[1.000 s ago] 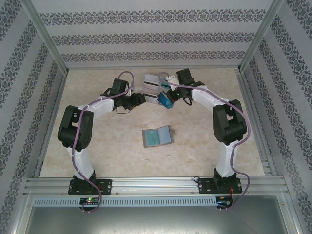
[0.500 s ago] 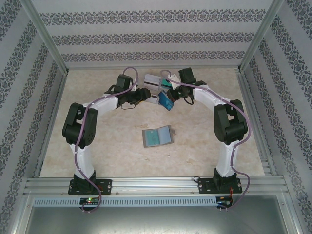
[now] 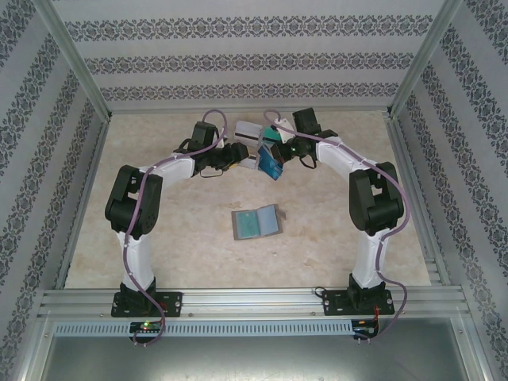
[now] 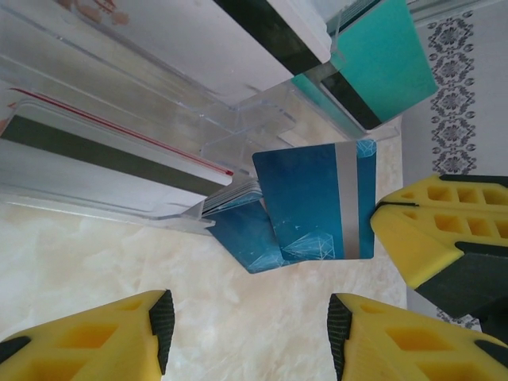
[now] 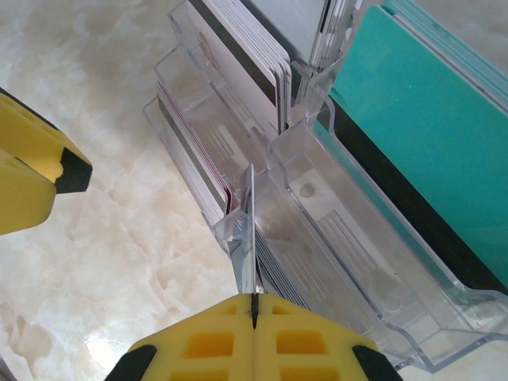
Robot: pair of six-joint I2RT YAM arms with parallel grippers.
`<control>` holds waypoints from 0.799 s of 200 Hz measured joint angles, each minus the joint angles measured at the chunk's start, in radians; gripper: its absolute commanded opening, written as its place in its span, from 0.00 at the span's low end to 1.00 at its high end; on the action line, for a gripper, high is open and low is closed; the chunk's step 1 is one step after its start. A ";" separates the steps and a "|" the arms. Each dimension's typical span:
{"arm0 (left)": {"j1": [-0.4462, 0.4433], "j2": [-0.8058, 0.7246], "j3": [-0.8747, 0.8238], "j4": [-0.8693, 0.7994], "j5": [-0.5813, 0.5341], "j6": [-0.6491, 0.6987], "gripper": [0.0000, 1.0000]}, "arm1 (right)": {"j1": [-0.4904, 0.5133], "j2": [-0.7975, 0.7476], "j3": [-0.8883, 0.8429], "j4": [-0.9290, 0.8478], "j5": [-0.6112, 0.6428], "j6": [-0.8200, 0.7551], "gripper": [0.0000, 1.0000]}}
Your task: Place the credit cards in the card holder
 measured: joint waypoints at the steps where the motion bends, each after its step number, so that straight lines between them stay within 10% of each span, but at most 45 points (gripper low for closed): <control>1: 0.000 0.000 0.000 0.001 0.001 0.000 0.56 | -0.001 0.000 0.000 0.000 -0.002 0.001 0.00; 160: 0.000 0.041 0.011 0.183 0.073 -0.126 0.61 | -0.044 -0.023 0.000 0.064 -0.175 0.125 0.00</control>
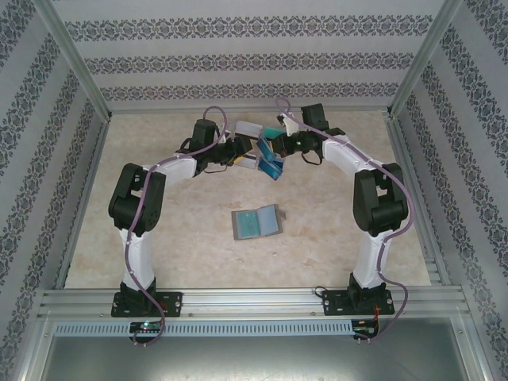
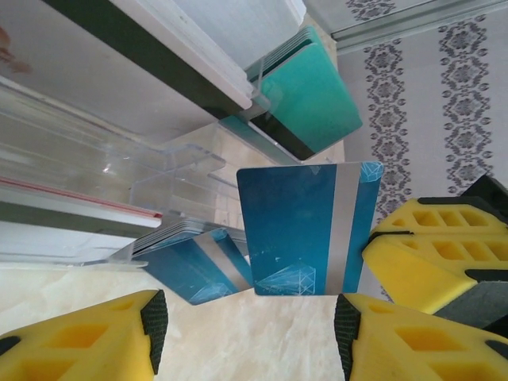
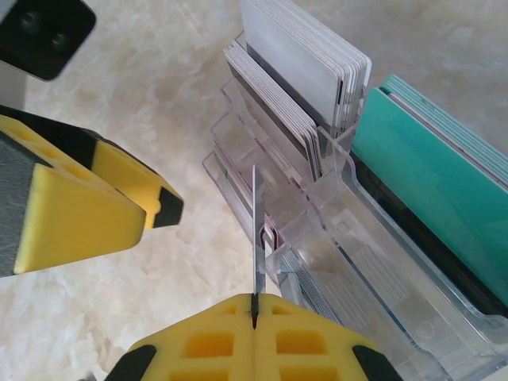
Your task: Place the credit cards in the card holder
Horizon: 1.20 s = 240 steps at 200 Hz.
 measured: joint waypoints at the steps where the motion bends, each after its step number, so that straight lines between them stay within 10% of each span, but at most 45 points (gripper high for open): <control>1: 0.000 0.001 0.000 0.004 0.001 -0.003 0.61 | 0.000 0.000 0.000 0.001 -0.002 0.002 0.00; 158: -0.004 0.089 0.010 0.417 0.114 -0.256 0.62 | -0.043 -0.047 0.000 0.161 -0.238 0.240 0.00; 240: -0.018 0.096 0.051 0.468 0.154 -0.311 0.19 | -0.050 -0.046 0.000 0.204 -0.259 0.280 0.00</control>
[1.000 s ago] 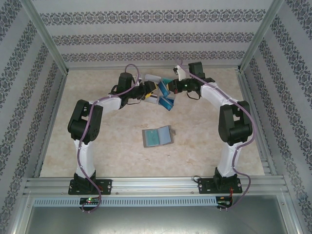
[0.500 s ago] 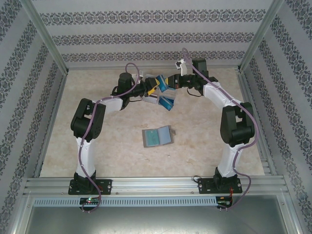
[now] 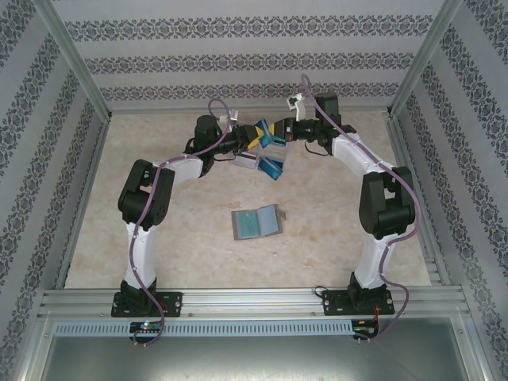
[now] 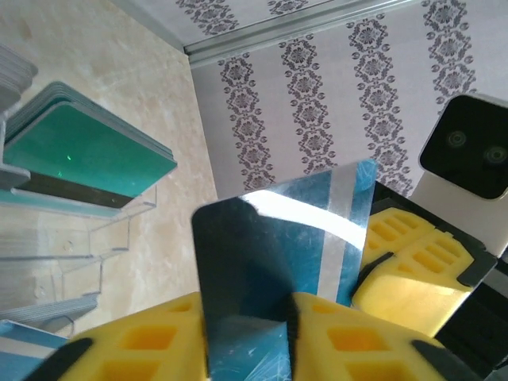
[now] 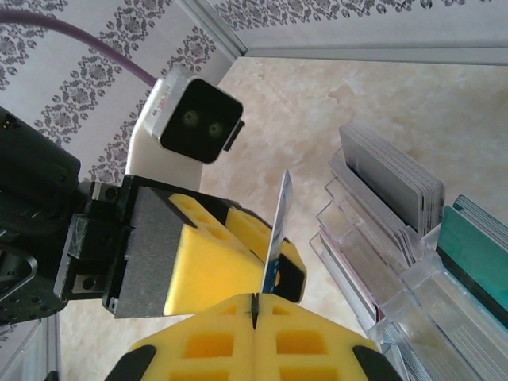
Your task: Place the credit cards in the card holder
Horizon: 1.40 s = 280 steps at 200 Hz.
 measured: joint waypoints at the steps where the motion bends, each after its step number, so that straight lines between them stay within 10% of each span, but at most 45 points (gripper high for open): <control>1: 0.000 0.000 0.000 0.000 0.001 0.003 0.19 | -0.001 0.000 0.000 0.001 0.000 0.000 0.00; 63: 0.001 -0.001 0.000 0.064 0.017 -0.002 0.07 | -0.022 0.006 0.000 -0.001 0.032 0.026 0.00; 91: 0.002 -0.003 0.000 0.069 0.024 0.003 0.05 | -0.023 0.006 -0.001 0.004 0.021 0.057 0.32; 122: 0.005 -0.018 -0.002 0.029 0.037 0.041 0.05 | -0.033 0.006 -0.018 0.040 -0.017 0.159 0.40; 211: 0.005 -0.051 -0.007 -0.010 0.100 0.079 0.05 | -0.034 0.006 -0.027 0.059 -0.099 0.278 0.33; 280: 0.011 -0.068 -0.007 -0.040 0.114 0.093 0.10 | -0.034 0.006 -0.027 0.060 -0.121 0.287 0.00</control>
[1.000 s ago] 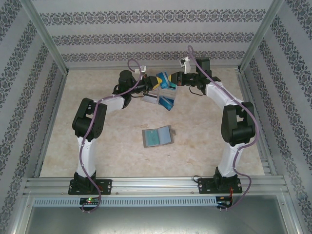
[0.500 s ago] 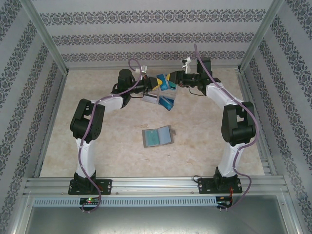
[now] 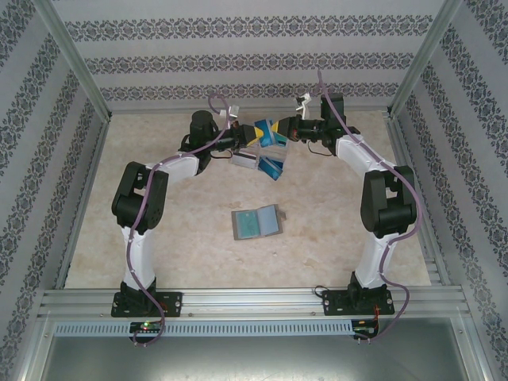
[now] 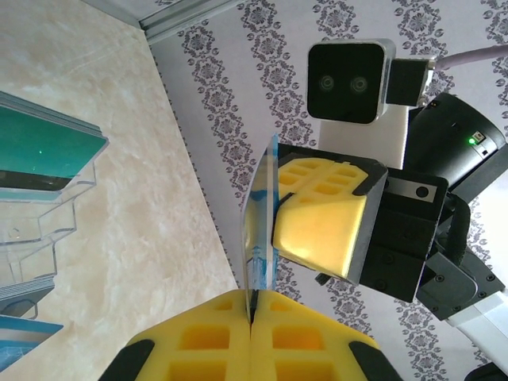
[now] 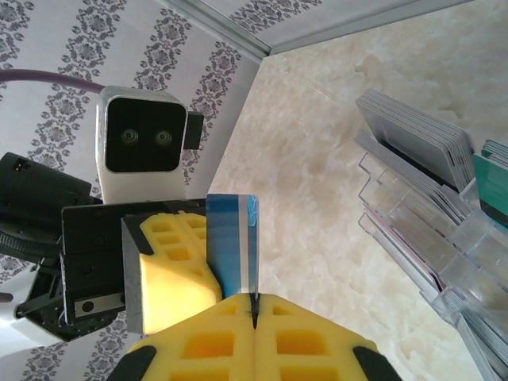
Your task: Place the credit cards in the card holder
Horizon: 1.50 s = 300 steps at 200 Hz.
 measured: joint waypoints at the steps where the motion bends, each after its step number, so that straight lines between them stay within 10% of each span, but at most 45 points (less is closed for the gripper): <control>1: 0.000 0.000 0.000 0.000 0.000 0.000 0.11 | 0.000 0.000 0.000 0.000 0.000 0.000 0.00; 24: 0.000 -0.001 0.000 -0.032 -0.001 0.027 0.48 | 0.002 -0.003 -0.013 0.001 -0.018 0.000 0.00; 52: 0.004 -0.031 -0.024 -0.117 -0.018 0.078 0.60 | 0.018 -0.038 -0.085 -0.001 -0.027 0.000 0.00; 172: -0.003 -0.448 -0.391 -0.875 -0.276 0.512 0.55 | 0.266 -0.381 -0.745 -0.037 0.140 -0.020 0.00; 300: -0.137 -0.364 -0.480 -0.975 -0.447 0.546 0.45 | 0.216 -0.344 -0.828 0.090 0.205 -0.030 0.00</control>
